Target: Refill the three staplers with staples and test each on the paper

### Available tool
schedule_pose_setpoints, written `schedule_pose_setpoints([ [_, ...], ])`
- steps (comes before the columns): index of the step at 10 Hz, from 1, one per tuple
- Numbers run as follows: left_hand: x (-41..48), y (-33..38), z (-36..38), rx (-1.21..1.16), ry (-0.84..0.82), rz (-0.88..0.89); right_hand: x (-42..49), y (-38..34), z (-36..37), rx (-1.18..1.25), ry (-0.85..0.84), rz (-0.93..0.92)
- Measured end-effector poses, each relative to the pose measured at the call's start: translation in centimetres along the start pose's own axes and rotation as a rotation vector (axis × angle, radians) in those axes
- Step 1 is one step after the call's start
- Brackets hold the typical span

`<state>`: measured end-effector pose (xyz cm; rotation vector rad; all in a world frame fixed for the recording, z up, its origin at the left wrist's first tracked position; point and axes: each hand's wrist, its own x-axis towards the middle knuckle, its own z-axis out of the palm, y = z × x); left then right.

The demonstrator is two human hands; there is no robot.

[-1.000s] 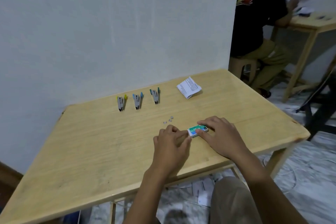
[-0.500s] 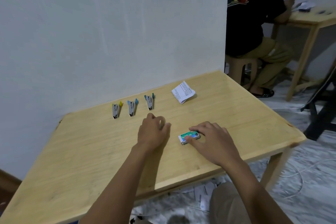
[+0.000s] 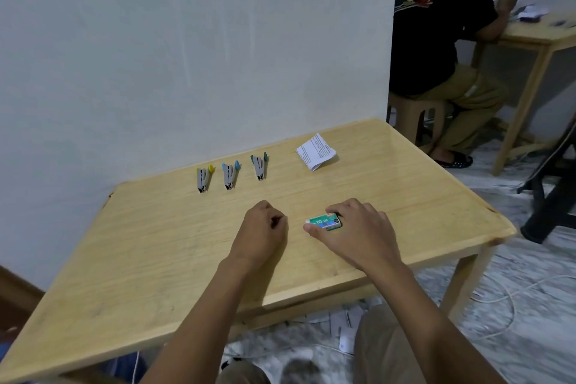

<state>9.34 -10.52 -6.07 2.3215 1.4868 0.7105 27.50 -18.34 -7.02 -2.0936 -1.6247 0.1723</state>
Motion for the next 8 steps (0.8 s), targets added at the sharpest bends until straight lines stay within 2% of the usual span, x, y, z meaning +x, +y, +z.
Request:
schedule_pose_setpoints([
  [1, -1.9, 0.1, -0.3, -0.011, 0.011, 0.016, -0.5, -1.2, 0.3, -0.048, 0.023, 0.026],
  [3, -5.0, 0.2, -1.2, -0.033, 0.003, 0.009, -2.0, -3.0, 1.1, 0.054, 0.078, 0.054],
  [6, -7.3, -0.1, -1.6, -0.057, -0.013, 0.031, -4.4, -3.6, 0.8, 0.038, 0.007, -0.055],
  [8, -7.7, 0.1, -1.8, -0.078, -0.032, 0.025, -4.5, -3.4, 0.5, 0.022, -0.003, -0.061],
])
